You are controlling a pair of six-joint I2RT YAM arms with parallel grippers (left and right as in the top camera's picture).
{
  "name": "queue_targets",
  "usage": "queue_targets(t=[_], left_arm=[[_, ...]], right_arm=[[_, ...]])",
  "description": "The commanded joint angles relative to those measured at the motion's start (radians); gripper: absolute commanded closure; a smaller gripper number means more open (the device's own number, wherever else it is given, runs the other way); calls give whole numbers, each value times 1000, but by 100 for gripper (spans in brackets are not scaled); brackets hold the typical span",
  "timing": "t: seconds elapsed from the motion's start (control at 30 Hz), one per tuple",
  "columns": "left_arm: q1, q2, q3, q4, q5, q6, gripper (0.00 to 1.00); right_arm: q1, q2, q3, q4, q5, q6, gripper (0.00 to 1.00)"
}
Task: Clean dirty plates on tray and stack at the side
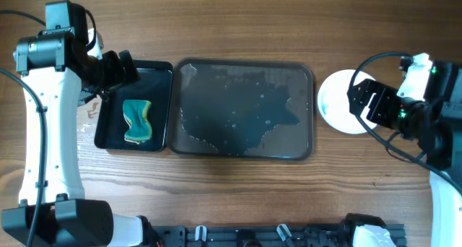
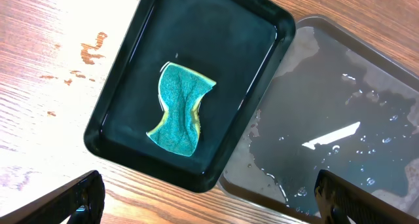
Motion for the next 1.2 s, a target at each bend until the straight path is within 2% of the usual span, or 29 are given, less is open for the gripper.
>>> queue_targets(t=[0.0,0.17,0.3,0.37,0.4,0.43,0.47,0.6,0.73,0.83,1.0,1.17], left_arm=[[-5,6,5,0,12,-13,0],[-5,6,5,0,12,-13,0],[-5,6,5,0,11,-13,0],[-5,6,5,0,12,-13,0],[-4,6,5,0,12,-13,0],[-5,6,5,0,11,-13,0],[-5,6,5,0,12,-13,0],[-5,6,5,0,12,-13,0],[-5,6,5,0,11,-13,0],[-5,6,5,0,12,-13,0],[-5,6,5,0,12,-13,0],[-5,6,5,0,12,-13,0]], right_arm=[[3,34,10,-1,12,7,0],[78,-68,-24,26,68,-34,0],[162,-249,-114,97,112,-51,0],[162,-361,-232,277,111,-62,0],[162,-434,-334,422,94,-100,0],[161,-544,-508,642,46,-154,0],[161,-608,-615,762,22,-162,0],[161,-825,-946,1049,-3,-129,0],[169,-1006,-1141,1118,-4,-117,0],[170,-1076,-1214,1130,-3,-118,0],[169,-1096,-1318,1213,13,-95,0],[169,-1096,-1320,1196,35,-100,0]])
